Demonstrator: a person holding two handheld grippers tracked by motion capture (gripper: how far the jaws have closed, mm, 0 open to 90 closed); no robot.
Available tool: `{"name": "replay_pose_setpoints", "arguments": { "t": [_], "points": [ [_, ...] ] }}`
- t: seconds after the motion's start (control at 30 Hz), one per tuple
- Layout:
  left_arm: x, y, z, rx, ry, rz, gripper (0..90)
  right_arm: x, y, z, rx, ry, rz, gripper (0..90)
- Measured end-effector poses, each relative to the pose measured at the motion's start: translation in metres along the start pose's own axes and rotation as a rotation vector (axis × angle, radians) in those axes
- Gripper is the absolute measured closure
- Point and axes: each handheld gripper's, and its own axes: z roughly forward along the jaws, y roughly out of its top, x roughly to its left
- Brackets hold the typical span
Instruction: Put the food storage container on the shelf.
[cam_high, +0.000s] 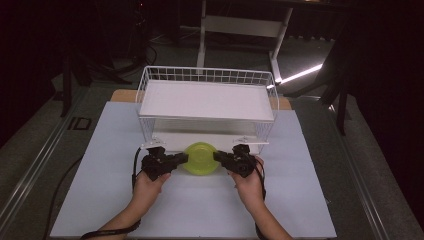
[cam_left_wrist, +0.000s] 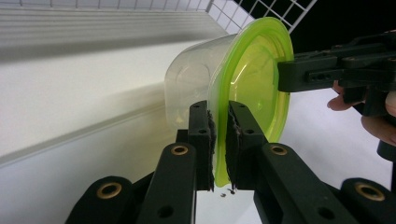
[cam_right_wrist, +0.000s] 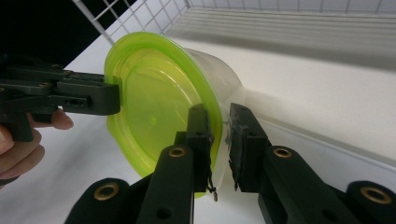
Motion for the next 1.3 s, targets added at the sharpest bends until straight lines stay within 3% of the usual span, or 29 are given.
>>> {"name": "replay_pose_setpoints", "arguments": {
  "t": [0.5, 0.63, 0.8, 0.87, 1.17, 1.3],
  "points": [
    [0.019, 0.012, 0.025, -0.003, 0.011, -0.017, 81.9, -0.017, 0.010, 0.019, -0.013, -0.068, 0.008, 79.1],
    [0.030, 0.011, 0.035, 0.000, 0.000, -0.042, 81.6, -0.020, 0.011, 0.025, -0.011, -0.081, 0.014, 79.2],
    [0.034, 0.012, 0.037, -0.015, -0.018, -0.054, 81.0, -0.024, 0.012, 0.029, -0.028, -0.083, 0.028, 79.0],
    [0.033, 0.013, 0.040, -0.031, -0.006, -0.028, 79.9, -0.026, 0.012, 0.030, -0.045, -0.082, 0.030, 78.3],
    [0.037, 0.016, 0.045, -0.075, 0.021, -0.037, 75.4, -0.029, 0.015, 0.035, -0.097, -0.126, 0.031, 71.6],
    [0.039, 0.018, 0.049, -0.102, 0.072, -0.037, 67.2, -0.029, 0.016, 0.040, -0.122, -0.163, 0.024, 66.6]
  ]
}}
